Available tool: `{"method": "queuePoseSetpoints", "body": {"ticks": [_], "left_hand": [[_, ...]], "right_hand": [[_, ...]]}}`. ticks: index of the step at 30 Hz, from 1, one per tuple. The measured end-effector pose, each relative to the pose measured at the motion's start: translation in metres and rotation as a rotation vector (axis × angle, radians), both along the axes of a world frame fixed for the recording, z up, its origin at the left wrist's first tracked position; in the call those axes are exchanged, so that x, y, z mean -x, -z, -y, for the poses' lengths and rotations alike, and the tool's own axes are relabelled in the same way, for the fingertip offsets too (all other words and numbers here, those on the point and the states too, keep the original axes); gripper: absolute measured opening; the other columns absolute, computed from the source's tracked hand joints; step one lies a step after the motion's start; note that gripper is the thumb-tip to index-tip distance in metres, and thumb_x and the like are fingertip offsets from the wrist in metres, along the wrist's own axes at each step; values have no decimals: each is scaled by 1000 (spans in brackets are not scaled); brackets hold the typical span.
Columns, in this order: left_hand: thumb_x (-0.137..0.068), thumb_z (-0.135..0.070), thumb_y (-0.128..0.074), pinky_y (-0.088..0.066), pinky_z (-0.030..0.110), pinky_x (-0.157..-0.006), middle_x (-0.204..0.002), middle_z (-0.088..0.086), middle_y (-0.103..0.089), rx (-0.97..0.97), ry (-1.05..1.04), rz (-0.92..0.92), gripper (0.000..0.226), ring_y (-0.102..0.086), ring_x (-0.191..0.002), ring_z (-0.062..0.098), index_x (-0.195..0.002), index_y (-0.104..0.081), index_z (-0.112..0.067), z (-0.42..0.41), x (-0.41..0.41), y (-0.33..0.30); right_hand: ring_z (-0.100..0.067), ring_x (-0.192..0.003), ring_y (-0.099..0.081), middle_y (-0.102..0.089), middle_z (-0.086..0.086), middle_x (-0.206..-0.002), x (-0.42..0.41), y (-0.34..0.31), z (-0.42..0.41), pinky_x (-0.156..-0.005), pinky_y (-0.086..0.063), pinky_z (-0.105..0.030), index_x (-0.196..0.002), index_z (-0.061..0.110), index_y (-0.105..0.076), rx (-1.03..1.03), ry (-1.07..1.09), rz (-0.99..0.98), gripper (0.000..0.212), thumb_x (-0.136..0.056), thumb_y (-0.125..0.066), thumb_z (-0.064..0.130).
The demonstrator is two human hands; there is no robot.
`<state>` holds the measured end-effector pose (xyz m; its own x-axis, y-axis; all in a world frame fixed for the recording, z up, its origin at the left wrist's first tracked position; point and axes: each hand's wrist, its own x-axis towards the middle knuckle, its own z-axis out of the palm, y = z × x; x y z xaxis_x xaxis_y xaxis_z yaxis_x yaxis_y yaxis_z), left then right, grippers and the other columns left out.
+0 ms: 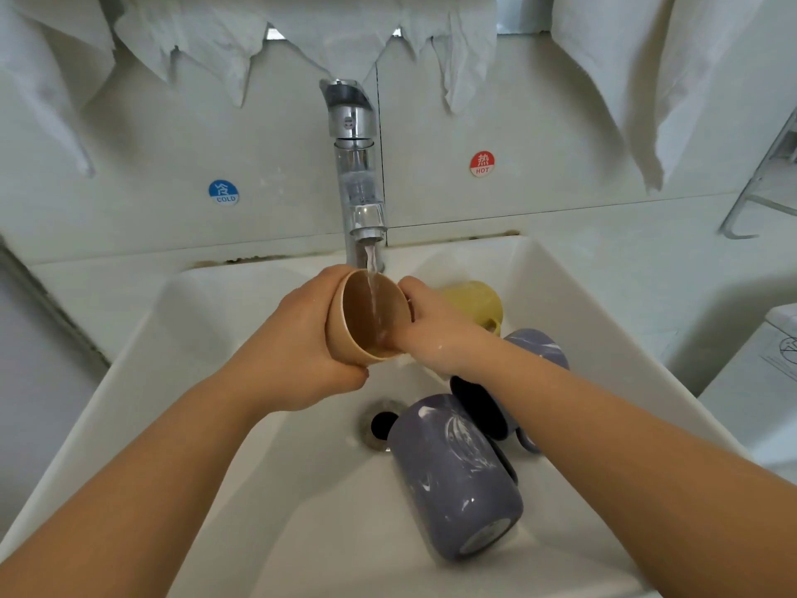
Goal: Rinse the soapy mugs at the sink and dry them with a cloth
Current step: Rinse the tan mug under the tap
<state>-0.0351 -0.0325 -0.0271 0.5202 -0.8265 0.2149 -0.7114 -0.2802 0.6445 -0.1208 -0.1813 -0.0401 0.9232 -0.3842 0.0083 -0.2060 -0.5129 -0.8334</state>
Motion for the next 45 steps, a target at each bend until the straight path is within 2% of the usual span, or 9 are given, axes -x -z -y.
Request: {"method": "queuePoseSetpoints", "body": {"ticks": [3,6,11,16,21,27,32,39,45], "left_hand": [[-55,-11,-88,-43,15,-68,-102,-26,-52,-21,2,55,80,-52,-96,-2,-107,-41,-49,-1,-2,0],[-53,-11,-87,-47,24,-71,-101,-21,-53,-27,5,114,78,-55,-94,9,-112,-45,-41,1,-2,0],[-48,-20,-82,-50,41,-78,-101,-17,-52,38,-39,266,73,-50,-93,12,-108,-45,-39,-2,-9,-5],[-54,-14,-90,-45,35,-83,-106,-17,-47,41,-62,275,81,-44,-99,9,-113,-41,-42,-2,-8,-5],[-55,-13,-87,-46,42,-85,-109,-8,-54,8,-51,300,75,-48,-99,15,-118,-49,-28,0,-5,-5],[-55,-16,-90,-48,36,-83,-110,-16,-48,-9,-57,246,81,-46,-101,10,-114,-41,-40,-1,-6,-5],[-51,-26,-86,-50,45,-82,-110,-16,-51,-60,-35,198,89,-49,-101,15,-127,-41,-38,3,-3,0],[-50,-27,-85,-49,43,-85,-113,-16,-49,-89,-16,141,93,-47,-104,13,-130,-38,-40,1,-5,-1],[-47,-29,-80,-52,46,-83,-112,-18,-52,-72,-9,100,87,-51,-104,13,-121,-38,-47,-3,-10,-4]], "right_hand": [[-8,-83,-52,-54,4,-94,-3,6,-1,-67,-43,-23,-119,12,-43,-99,-42,-39,46,-83,-71,14],[-14,-75,-51,-53,4,-83,-6,7,-4,-64,-40,-28,-97,20,-46,33,24,73,10,-93,-52,13],[-9,-73,-54,-55,9,-80,-7,9,-12,-62,-42,-23,-90,34,-43,-70,24,215,25,-97,-46,10],[-24,-104,-58,-58,-1,-107,-15,10,-24,-88,-55,-41,-110,24,-45,-369,82,88,38,-84,-69,8],[-36,-91,-63,-66,-18,-98,-8,6,-20,-79,-54,-54,-101,7,-57,-27,110,16,25,-100,-40,26],[-20,-104,-59,-63,-3,-114,-4,6,-19,-82,-59,-39,-115,22,-55,-356,34,-80,25,-91,-63,21],[-36,-81,-57,-65,-28,-98,-4,8,-15,-81,-50,-60,-96,-6,-62,-47,142,-41,32,-97,-43,20],[-23,-95,-62,-66,-7,-104,-1,6,-8,-70,-58,-29,-106,13,-64,-213,-22,-158,16,-90,-61,15],[-25,-73,-60,-62,-12,-77,-4,7,-10,-69,-57,-40,-84,9,-58,-103,67,-77,30,-100,-39,25]]}}
